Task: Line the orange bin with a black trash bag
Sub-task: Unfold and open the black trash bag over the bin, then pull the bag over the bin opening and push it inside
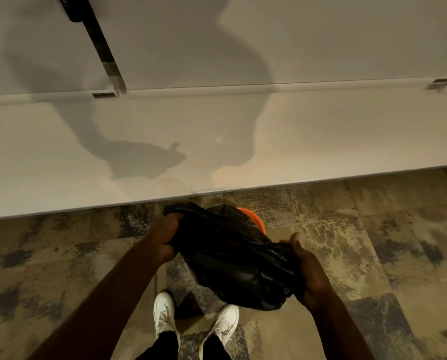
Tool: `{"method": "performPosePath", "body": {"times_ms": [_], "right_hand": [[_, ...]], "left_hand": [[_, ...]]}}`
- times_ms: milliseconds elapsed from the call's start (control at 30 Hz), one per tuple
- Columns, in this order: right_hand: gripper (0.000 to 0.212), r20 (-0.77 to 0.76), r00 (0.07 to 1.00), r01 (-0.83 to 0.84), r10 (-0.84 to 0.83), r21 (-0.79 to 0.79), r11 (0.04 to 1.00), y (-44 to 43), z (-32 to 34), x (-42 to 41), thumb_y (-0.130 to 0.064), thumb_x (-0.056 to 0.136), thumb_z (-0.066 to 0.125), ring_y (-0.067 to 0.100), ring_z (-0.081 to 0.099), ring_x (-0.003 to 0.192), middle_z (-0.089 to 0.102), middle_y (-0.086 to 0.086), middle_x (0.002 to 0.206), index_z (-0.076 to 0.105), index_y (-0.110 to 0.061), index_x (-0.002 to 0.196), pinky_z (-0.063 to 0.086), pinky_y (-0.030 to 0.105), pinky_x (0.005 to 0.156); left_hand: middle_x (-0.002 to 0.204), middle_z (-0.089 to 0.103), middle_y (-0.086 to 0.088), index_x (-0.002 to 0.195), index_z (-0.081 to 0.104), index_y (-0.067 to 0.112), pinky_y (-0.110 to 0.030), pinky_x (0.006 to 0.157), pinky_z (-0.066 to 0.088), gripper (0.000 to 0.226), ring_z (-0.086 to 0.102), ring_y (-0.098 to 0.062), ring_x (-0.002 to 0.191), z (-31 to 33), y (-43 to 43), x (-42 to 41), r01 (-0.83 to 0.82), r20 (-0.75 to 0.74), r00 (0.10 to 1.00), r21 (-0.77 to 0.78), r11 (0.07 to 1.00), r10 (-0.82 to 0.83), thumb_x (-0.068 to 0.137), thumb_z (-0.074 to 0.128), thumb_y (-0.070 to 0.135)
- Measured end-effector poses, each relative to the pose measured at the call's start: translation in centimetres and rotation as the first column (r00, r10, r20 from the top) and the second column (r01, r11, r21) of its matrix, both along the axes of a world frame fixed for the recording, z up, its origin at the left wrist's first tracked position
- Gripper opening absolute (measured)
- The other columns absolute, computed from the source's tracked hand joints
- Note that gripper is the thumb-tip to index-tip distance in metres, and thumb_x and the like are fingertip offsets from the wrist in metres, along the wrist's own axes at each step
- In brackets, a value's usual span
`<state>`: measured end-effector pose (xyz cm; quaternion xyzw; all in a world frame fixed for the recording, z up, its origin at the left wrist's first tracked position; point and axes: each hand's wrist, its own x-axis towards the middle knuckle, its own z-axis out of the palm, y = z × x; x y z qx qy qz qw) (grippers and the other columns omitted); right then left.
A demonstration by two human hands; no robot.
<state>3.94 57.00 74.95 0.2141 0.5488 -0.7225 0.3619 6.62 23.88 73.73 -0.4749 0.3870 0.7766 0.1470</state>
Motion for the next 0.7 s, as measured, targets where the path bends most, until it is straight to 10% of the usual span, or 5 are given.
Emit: {"method": "performPosePath", "body": {"times_ms": [200, 300, 500, 600, 700], "right_hand": [[0.012, 0.077, 0.540, -0.488, 0.838, 0.840, 0.238, 4.1, -2.1, -3.8, -0.013, 0.096, 0.067, 0.029, 0.075, 0.084, 0.074, 0.007, 0.086, 0.076, -0.012, 0.087, 0.048, 0.036, 0.070], [0.028, -0.336, 0.784, 0.083, 0.522, 0.890, 0.448, 3.5, -0.5, -4.6, 0.004, 0.086, 0.060, 0.033, 0.074, 0.088, 0.078, 0.013, 0.093, 0.078, -0.009, 0.102, 0.051, 0.028, 0.072], [0.040, -0.952, 0.278, 0.654, 0.129, 0.286, 0.700, 0.9, 3.8, -4.4, 0.010, 0.076, 0.053, 0.021, 0.058, 0.102, 0.058, 0.019, 0.110, 0.052, 0.010, 0.116, 0.047, 0.021, 0.087], [0.022, -0.735, 0.396, 0.507, 0.550, 0.674, 0.537, 1.0, 0.3, -4.6, -0.001, 0.092, 0.063, 0.019, 0.063, 0.089, 0.062, 0.003, 0.095, 0.055, -0.016, 0.106, 0.052, 0.027, 0.076], [0.010, 0.237, 0.528, -0.298, 0.815, 0.951, -0.083, 1.8, -5.0, -3.4, -0.027, 0.103, 0.057, 0.024, 0.069, 0.095, 0.060, -0.005, 0.090, 0.047, -0.026, 0.102, 0.058, 0.041, 0.088]], "left_hand": [[0.086, 0.064, -0.018, 0.091, 0.074, 0.008, -0.038, 0.070, 0.042, 0.021, 0.059, -0.025, 0.080, 0.0, 0.5, -1.2, 0.285, 0.116, 0.948, -0.728, 0.623, -0.297, 0.090, 0.054, 0.014], [0.078, 0.067, -0.020, 0.094, 0.072, 0.002, -0.030, 0.060, 0.036, 0.021, 0.057, -0.024, 0.069, 2.6, 2.2, -1.9, 0.249, 0.075, 0.933, -0.840, 0.483, -0.351, 0.095, 0.051, 0.004], [0.135, 0.061, -0.016, 0.125, 0.067, -0.001, -0.023, 0.077, 0.057, 0.044, 0.064, -0.017, 0.111, 7.1, 6.5, -1.2, -0.452, -0.365, 0.775, -0.890, -0.050, -0.515, 0.085, 0.057, -0.014], [0.136, 0.064, -0.011, 0.127, 0.069, 0.011, -0.038, 0.069, 0.061, 0.036, 0.069, -0.024, 0.103, 1.2, 5.2, -1.2, -0.035, 0.209, 0.723, -0.941, -0.337, -0.658, 0.092, 0.062, 0.007], [0.105, 0.077, -0.008, 0.113, 0.073, 0.016, -0.044, 0.081, 0.064, 0.026, 0.076, -0.030, 0.096, -5.4, 2.8, 0.1, 0.673, 0.668, 0.395, -0.678, -0.296, -0.631, 0.096, 0.061, 0.033]]}}
